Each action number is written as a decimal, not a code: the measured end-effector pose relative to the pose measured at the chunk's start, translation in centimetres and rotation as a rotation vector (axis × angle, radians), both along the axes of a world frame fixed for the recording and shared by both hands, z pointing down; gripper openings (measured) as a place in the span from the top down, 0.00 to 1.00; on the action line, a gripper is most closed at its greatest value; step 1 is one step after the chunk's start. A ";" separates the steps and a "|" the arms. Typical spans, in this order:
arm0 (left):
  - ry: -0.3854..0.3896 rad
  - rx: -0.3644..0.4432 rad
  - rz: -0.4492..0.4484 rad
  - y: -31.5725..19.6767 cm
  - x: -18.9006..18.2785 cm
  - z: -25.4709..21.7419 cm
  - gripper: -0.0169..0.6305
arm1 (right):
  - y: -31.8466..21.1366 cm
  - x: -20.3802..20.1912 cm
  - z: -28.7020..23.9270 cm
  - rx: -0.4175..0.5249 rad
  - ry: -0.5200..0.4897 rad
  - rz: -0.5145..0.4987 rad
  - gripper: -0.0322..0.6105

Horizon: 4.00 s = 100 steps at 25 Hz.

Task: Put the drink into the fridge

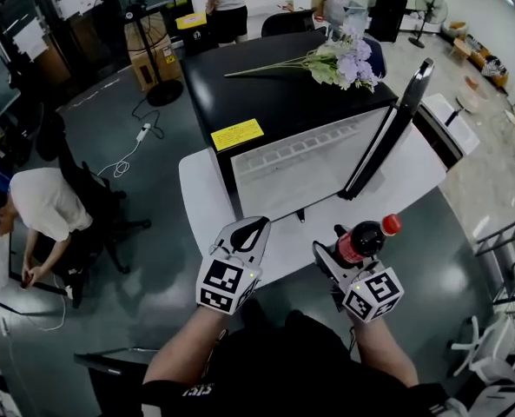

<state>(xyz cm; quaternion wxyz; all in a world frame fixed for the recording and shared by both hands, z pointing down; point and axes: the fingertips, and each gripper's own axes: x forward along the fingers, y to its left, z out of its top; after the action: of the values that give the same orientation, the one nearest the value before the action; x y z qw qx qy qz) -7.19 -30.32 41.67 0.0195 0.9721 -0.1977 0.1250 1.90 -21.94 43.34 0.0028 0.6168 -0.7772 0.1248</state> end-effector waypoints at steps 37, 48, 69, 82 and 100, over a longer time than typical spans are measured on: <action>-0.070 -0.101 -0.043 -3.4 12.4 11.1 0.95 | -7.1 11.9 11.2 -0.085 0.113 -0.063 0.53; -0.077 -0.132 -0.059 -6.3 14.4 15.0 0.95 | -14.2 13.4 15.6 -0.093 0.162 -0.078 0.53; -0.085 -0.173 -0.085 -10.0 16.0 18.4 0.95 | -23.1 15.3 19.9 -0.079 0.230 -0.072 0.53; -0.108 -0.153 -0.072 -11.4 16.4 18.6 0.95 | -27.4 15.3 19.8 -0.025 0.264 -0.074 0.53; -0.088 -0.196 -0.061 -11.2 16.9 18.6 0.95 | -28.7 16.1 20.4 -0.085 0.249 -0.089 0.47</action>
<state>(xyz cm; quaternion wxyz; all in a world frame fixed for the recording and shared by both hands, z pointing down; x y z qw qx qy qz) 9.72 -41.50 60.23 0.1095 0.9526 -0.2144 0.1858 18.01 -50.62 63.73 0.1308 0.5916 -0.7916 0.0798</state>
